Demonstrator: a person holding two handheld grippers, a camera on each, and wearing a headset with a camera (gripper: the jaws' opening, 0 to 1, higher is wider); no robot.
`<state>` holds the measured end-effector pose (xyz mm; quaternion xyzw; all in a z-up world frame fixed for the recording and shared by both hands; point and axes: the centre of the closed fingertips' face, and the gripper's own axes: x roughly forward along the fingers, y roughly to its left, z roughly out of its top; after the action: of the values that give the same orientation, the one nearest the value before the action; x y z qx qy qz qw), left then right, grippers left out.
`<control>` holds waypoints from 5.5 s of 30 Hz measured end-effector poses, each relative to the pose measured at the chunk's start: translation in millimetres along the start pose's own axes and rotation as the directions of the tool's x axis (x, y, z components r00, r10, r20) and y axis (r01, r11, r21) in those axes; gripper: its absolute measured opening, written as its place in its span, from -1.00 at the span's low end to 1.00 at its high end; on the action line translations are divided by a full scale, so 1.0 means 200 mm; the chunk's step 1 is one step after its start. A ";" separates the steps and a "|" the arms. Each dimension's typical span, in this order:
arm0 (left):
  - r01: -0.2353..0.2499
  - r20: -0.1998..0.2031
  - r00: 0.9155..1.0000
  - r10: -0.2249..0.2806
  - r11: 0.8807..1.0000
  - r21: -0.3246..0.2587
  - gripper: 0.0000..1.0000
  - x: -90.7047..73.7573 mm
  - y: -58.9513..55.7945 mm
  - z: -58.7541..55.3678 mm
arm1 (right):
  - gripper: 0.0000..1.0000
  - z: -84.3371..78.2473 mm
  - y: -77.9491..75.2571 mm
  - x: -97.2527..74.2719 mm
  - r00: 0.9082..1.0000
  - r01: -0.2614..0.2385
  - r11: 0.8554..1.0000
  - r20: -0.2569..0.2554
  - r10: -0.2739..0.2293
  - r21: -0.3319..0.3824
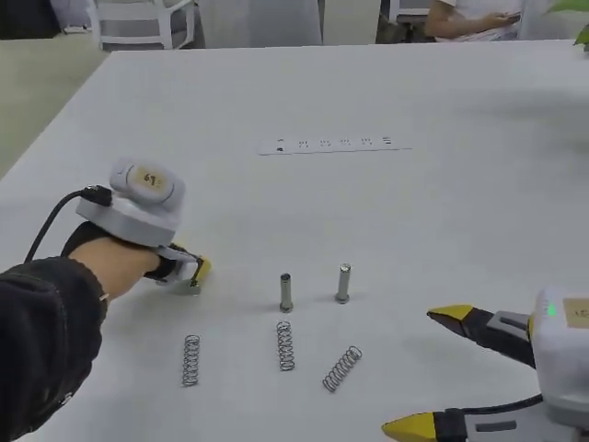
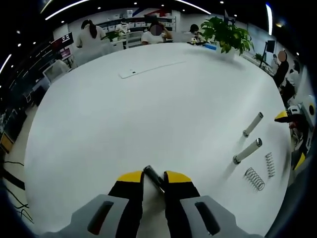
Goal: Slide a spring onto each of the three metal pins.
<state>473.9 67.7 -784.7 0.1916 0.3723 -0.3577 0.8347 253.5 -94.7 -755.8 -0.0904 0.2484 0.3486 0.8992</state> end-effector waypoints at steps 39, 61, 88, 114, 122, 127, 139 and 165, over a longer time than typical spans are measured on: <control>0.042 -0.040 0.998 -0.039 0.997 0.065 -1.00 0.02 -0.07 0.02 | 0.58 0.00 -0.02 -0.01 1.000 0.012 1.000 -0.001 -0.012 0.007; 0.038 0.033 0.999 -0.040 0.997 0.064 -1.00 -0.21 -0.09 0.01 | 0.58 0.02 0.00 -0.01 1.000 0.000 1.000 -0.006 0.000 -0.026; 0.043 0.106 0.993 -0.045 0.999 0.017 -1.00 -0.34 -0.12 -0.06 | 0.57 0.03 0.02 -0.01 1.000 -0.010 0.999 -0.013 0.009 -0.037; 0.113 0.145 0.983 -0.114 0.994 0.016 -1.00 -0.33 -0.29 0.01 | 0.56 0.02 0.02 -0.01 1.000 -0.009 0.999 -0.018 0.008 -0.041; 0.098 0.119 0.988 -0.103 0.994 0.045 -1.00 -0.30 -0.29 -0.03 | 0.56 0.03 0.02 -0.02 1.000 -0.008 0.999 -0.015 0.007 -0.043; 0.112 0.134 0.984 -0.116 0.993 0.042 -1.00 -0.30 -0.30 -0.01 | 0.56 0.03 0.03 -0.01 1.000 -0.008 0.999 -0.019 0.008 -0.046; 0.094 0.148 0.984 -0.103 0.993 0.070 -0.99 -0.30 -0.30 0.00 | 0.56 0.03 0.03 -0.02 1.000 -0.009 0.999 -0.016 0.008 -0.045; 0.093 0.177 0.979 -0.098 0.995 0.038 -0.61 -0.33 -0.29 -0.01 | 0.56 0.03 0.02 -0.01 1.000 -0.011 0.999 -0.018 0.010 -0.046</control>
<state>399.2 60.3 -739.9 0.1530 0.2993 -0.4187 0.8437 251.0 -90.5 -749.8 -0.1128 0.2486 0.3582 0.8928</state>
